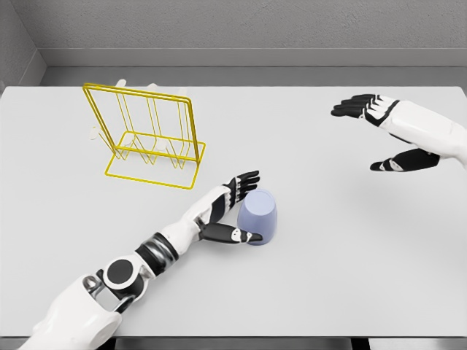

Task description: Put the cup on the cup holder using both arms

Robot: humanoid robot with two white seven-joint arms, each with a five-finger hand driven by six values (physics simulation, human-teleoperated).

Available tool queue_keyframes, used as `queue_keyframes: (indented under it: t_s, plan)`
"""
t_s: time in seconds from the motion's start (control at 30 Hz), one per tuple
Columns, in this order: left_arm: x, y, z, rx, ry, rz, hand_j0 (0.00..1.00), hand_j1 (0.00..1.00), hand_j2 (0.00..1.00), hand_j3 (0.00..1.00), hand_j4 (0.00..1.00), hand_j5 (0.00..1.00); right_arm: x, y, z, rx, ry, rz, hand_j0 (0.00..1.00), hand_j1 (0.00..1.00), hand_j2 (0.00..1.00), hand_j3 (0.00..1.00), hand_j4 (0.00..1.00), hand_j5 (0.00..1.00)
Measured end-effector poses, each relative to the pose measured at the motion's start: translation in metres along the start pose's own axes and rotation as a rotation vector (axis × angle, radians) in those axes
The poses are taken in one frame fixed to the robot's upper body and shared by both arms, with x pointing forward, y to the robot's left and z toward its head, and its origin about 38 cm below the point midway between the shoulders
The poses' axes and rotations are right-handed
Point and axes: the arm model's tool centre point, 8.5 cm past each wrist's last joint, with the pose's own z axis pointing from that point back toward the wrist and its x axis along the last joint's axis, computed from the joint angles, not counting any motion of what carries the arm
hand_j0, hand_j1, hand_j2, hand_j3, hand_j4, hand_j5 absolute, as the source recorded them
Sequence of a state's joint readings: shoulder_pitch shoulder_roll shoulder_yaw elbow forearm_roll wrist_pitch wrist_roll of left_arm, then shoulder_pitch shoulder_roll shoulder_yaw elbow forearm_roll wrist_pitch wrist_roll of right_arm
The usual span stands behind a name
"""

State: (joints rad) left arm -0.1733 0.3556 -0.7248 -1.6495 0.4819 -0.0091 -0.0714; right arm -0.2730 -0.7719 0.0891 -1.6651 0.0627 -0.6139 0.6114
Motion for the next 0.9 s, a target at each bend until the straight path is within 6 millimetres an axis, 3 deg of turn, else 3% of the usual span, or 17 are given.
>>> queue_keyframes:
  t_s: [0.17,0.33,0.37,0.63,0.9]
  plan:
    - [0.0000,-0.0048,-0.0032,-0.007,-0.003,-0.003,1.00,1.00,1.00,1.00,1.00,1.00,-0.0005,0.0006,-0.0002,-0.001,0.001,-0.003,1.00,1.00,1.00,1.00,1.00,1.00]
    - [0.0006,-0.0086,-0.0049,-0.015,-0.007,-0.002,0.86,0.86,0.86,0.86,0.86,0.86,-0.0005,0.0007,-0.0002,-0.002,0.001,-0.003,1.00,1.00,1.00,1.00,1.00,1.00]
    - [0.0007,-0.0090,-0.0052,-0.016,-0.008,-0.001,0.78,0.78,0.78,0.78,0.78,0.78,-0.0005,0.0001,-0.0004,-0.002,0.000,-0.002,1.00,1.00,1.00,1.00,1.00,1.00]
    - [0.0013,-0.0099,-0.0057,-0.014,-0.012,-0.011,0.61,0.61,0.61,0.61,0.61,0.61,-0.0005,0.0007,-0.0002,-0.002,0.001,-0.003,1.00,1.00,1.00,1.00,1.00,1.00]
    - [0.0060,-0.0087,-0.0052,-0.010,-0.026,-0.020,0.61,0.61,0.61,0.61,0.61,0.61,-0.0001,0.0005,-0.0004,-0.002,-0.001,-0.002,1.00,1.00,1.00,1.00,1.00,1.00]
